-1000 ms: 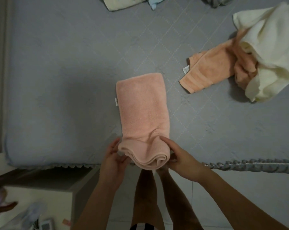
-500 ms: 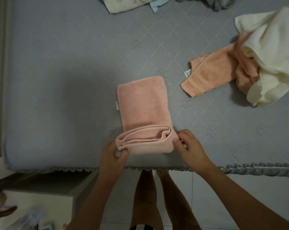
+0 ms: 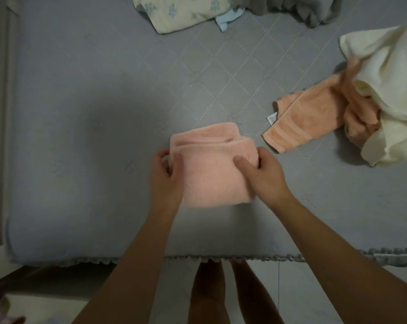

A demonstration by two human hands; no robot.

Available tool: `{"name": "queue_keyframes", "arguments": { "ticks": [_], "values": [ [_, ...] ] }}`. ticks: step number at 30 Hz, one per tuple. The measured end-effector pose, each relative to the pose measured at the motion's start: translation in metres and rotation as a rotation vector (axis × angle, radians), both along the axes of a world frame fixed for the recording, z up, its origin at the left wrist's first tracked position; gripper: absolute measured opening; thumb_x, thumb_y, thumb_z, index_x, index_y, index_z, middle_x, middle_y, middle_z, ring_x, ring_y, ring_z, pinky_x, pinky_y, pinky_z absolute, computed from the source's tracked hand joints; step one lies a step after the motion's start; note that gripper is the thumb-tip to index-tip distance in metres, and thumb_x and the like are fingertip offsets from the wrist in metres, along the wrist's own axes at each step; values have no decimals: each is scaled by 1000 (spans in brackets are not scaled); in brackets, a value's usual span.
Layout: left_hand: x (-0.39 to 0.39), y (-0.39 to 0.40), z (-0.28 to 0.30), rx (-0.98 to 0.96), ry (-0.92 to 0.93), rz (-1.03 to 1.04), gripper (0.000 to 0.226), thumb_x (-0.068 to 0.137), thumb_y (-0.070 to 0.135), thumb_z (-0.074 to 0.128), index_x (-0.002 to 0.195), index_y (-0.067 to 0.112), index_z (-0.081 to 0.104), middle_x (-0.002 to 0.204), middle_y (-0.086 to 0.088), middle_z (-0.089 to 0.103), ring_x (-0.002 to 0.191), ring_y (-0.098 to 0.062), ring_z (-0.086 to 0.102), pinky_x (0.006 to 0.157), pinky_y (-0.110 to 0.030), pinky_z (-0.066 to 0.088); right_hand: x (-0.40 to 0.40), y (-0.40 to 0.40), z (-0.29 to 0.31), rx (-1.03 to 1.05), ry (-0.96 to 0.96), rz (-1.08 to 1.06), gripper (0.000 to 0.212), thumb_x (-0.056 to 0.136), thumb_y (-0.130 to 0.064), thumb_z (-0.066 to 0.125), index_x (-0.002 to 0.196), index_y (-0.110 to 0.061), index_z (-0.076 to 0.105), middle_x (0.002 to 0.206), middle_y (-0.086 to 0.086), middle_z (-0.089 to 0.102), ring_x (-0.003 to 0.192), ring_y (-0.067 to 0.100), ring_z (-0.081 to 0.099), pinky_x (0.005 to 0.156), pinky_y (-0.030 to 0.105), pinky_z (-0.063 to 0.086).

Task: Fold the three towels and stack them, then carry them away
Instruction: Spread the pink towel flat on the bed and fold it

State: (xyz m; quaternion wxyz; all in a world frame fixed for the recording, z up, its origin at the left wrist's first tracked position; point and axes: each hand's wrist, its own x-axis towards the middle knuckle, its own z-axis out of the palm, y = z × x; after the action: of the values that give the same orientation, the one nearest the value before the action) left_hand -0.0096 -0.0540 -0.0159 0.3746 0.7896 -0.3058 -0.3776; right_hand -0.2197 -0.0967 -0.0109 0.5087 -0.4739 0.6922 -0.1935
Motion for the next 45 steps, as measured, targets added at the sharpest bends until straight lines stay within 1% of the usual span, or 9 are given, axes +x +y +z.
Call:
{"name": "queue_keyframes", "arguments": {
  "ticks": [4,9,15,21,28,32,39,41,45],
  "values": [
    [2,-43,-33,-3,-109,88,18,88,43,55,103,37,48,74,18,59,62,12,57,54,-7,41,30,-47,-33,-23,125,-11,34,84,-54,60,98,-24,51,87,-9,61,81,10,60,65,30,47],
    [1,-53,-61,105,-180,37,26,90,45,57,101,29,40,90,4,60,74,-11,58,72,-31,48,44,-55,-68,45,293,-83,46,85,-59,53,108,-20,49,106,2,61,95,22,60,83,44,51],
    [1,-18,-43,168,-189,-85,32,86,44,66,89,18,48,82,8,48,69,5,50,61,-11,34,20,-30,-55,100,-8,-117,36,87,-49,54,116,-31,44,107,-21,54,97,-4,55,76,20,42],
    [11,-6,-38,83,-255,-203,31,95,36,57,74,16,45,85,16,42,68,-8,46,64,-12,37,15,-2,-58,172,-71,-101,52,88,-54,53,133,-32,38,112,-27,50,98,-10,51,74,15,40],
    [7,-29,-63,190,-283,-72,25,96,30,58,77,15,50,92,0,46,78,-17,49,71,-15,31,31,-13,-70,108,171,-69,53,92,-55,42,130,-20,46,120,-1,57,105,16,57,89,40,48],
    [7,-27,-62,280,-90,200,34,84,40,71,88,13,52,79,4,56,74,-16,55,68,-22,38,20,-4,-59,242,6,-167,49,82,-66,49,120,-36,50,105,-21,58,92,-2,57,69,21,43],
    [42,3,-50,545,638,82,43,86,55,63,116,25,68,96,4,78,82,-13,75,61,-26,58,26,6,-40,414,-73,-105,37,94,-46,52,124,-25,50,110,-7,60,94,10,58,74,32,48],
    [66,6,-47,514,603,78,53,88,56,59,125,19,65,110,-1,75,93,-15,73,75,-30,58,50,3,-32,381,-67,-51,29,94,-45,52,117,-27,51,111,-6,62,97,12,60,82,38,51],
    [136,7,-20,359,279,196,62,85,62,52,119,13,66,113,-3,70,93,-11,65,70,-27,52,133,-11,-13,303,-194,63,22,96,-39,53,114,-27,53,106,-12,64,96,9,62,84,36,53]
  ]
}}
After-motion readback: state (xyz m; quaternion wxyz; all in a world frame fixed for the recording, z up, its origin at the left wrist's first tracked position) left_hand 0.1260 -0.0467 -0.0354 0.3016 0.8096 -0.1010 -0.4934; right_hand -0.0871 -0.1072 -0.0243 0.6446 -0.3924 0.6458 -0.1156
